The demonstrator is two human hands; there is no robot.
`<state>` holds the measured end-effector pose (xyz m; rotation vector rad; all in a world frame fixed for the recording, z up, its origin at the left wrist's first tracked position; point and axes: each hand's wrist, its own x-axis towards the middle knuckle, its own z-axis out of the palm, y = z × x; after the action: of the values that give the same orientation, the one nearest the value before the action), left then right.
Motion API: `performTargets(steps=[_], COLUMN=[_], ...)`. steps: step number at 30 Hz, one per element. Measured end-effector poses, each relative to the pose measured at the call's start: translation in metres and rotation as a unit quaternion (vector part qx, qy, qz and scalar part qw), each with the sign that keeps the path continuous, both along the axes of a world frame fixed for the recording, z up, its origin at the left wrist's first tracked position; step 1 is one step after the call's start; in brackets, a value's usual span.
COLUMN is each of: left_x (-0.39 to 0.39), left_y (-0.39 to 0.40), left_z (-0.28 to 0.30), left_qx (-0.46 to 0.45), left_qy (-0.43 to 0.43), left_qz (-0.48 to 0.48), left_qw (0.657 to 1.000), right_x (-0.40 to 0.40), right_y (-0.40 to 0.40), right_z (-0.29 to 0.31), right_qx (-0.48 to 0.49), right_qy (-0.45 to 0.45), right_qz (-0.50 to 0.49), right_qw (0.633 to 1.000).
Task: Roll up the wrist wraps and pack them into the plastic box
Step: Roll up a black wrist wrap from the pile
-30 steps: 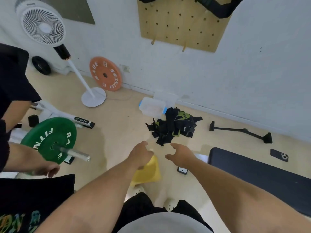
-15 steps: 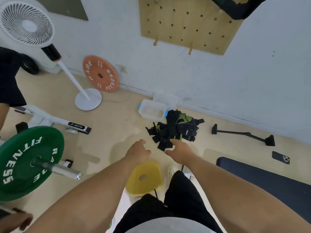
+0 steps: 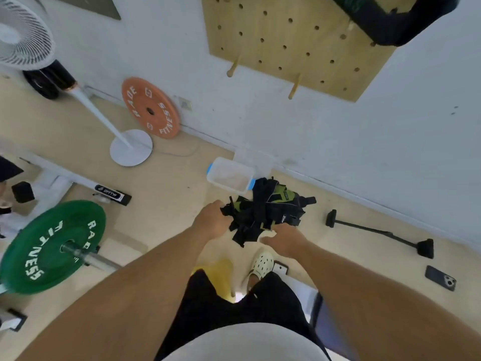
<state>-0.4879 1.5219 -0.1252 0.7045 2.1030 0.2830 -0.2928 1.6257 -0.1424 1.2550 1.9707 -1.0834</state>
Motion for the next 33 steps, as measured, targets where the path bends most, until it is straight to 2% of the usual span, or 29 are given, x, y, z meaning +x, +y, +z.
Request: performTargets(steps=[4, 10, 19, 22, 26, 33], left_x=[0.014, 0.016, -0.011, -0.038, -0.078, -0.127], left_y=[0.038, 0.074, 0.119, 0.143, 0.172, 0.184], left_z=[0.010, 0.013, -0.036, -0.076, -0.164, -0.372], left_qx=[0.020, 0.012, -0.018, -0.019, -0.014, -0.011], left_qy=[-0.002, 0.004, -0.011, -0.013, -0.017, -0.034], left_qz=[-0.015, -0.039, -0.110, -0.149, -0.194, -0.243], left_qw=[1.000, 0.999, 0.994, 0.989, 0.981, 0.969], right_x=[0.006, 0.009, 0.002, -0.018, -0.062, -0.124], right_y=[0.034, 0.050, 0.080, 0.098, 0.121, 0.135], right_z=[0.001, 0.000, -0.047, -0.084, -0.167, -0.385], right_qx=[0.003, 0.001, -0.001, 0.006, 0.022, 0.014], right_qy=[0.005, 0.043, 0.062, 0.060, 0.061, 0.038], right_qz=[0.012, -0.043, -0.123, -0.162, -0.214, -0.203], right_qw=[1.000, 0.998, 0.991, 0.985, 0.975, 0.978])
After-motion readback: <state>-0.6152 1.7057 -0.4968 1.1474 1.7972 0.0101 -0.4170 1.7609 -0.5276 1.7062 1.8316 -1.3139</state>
